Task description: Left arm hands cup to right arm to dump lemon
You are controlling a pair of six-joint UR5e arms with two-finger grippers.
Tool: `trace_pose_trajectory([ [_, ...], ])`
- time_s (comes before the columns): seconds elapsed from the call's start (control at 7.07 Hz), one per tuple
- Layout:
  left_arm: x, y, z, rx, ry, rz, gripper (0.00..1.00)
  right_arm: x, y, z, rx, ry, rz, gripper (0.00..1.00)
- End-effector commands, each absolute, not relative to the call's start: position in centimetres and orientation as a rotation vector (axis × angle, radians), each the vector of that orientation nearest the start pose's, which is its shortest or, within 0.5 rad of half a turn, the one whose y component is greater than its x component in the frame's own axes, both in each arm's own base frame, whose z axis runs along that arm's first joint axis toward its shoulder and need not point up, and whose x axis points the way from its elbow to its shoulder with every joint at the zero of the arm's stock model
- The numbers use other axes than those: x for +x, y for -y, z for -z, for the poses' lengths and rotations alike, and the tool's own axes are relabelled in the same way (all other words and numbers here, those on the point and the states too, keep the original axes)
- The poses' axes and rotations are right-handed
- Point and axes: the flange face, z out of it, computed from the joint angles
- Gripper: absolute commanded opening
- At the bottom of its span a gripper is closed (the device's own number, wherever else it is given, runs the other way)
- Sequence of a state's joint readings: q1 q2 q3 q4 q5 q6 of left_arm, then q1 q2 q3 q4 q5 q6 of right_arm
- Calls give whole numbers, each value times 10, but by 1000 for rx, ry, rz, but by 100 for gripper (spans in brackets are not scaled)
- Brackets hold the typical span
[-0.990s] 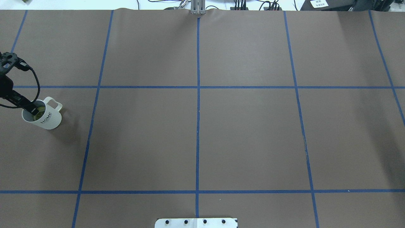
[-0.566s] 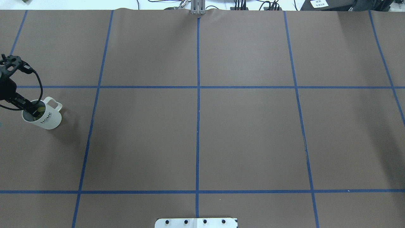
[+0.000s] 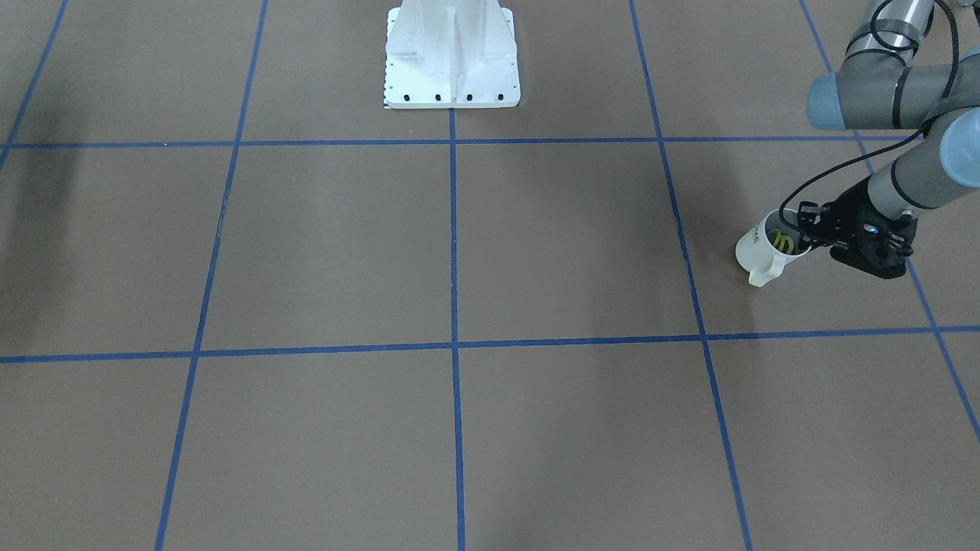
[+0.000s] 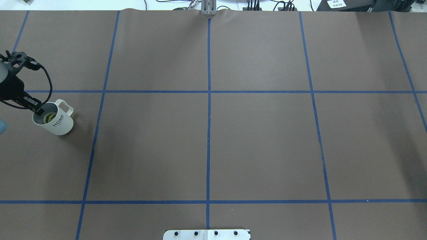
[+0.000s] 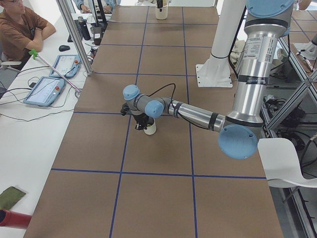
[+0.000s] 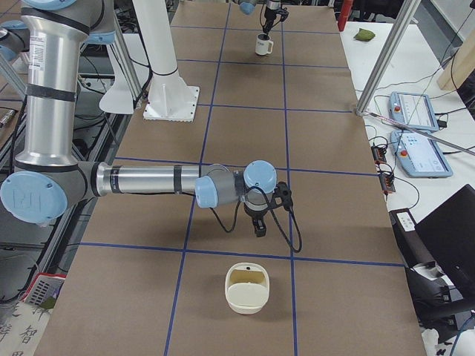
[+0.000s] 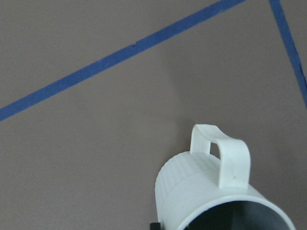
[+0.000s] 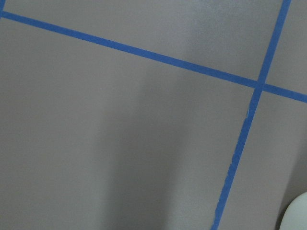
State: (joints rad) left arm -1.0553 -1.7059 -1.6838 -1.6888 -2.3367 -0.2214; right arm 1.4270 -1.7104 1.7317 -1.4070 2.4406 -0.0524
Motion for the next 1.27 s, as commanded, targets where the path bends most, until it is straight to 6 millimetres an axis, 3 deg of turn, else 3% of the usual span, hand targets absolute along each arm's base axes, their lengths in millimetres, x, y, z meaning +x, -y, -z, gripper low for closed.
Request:
trace_pose_trajectory([
  [0.0, 209, 506, -456, 29, -845, -375, 0, -6, 447, -620, 135, 877, 262, 100],
  [0.14, 205, 505, -394, -9, -836, -331, 0, -6, 447, -619, 137, 877, 263, 100],
  [0.28, 213, 517, -330, -86, -838, -147, 0, -7, 449, -616, 142, 877, 267, 100],
  [0.42, 235, 516, -291, -176, -885, -12, 0, -12, 454, -609, 154, 878, 279, 99],
  [0.71, 277, 499, -245, -288, -905, 139, 0, -29, 483, -575, 252, 886, 353, 98],
  [0.85, 304, 494, -212, -281, -923, 160, 0, -49, 498, -552, 276, 898, 367, 97],
  [0.99, 319, 493, -187, -297, -932, 201, 0, -67, 515, -523, 292, 917, 348, 96],
  [1.13, 343, 495, -159, -318, -935, 222, 0, -92, 519, -509, 370, 926, 413, 94],
])
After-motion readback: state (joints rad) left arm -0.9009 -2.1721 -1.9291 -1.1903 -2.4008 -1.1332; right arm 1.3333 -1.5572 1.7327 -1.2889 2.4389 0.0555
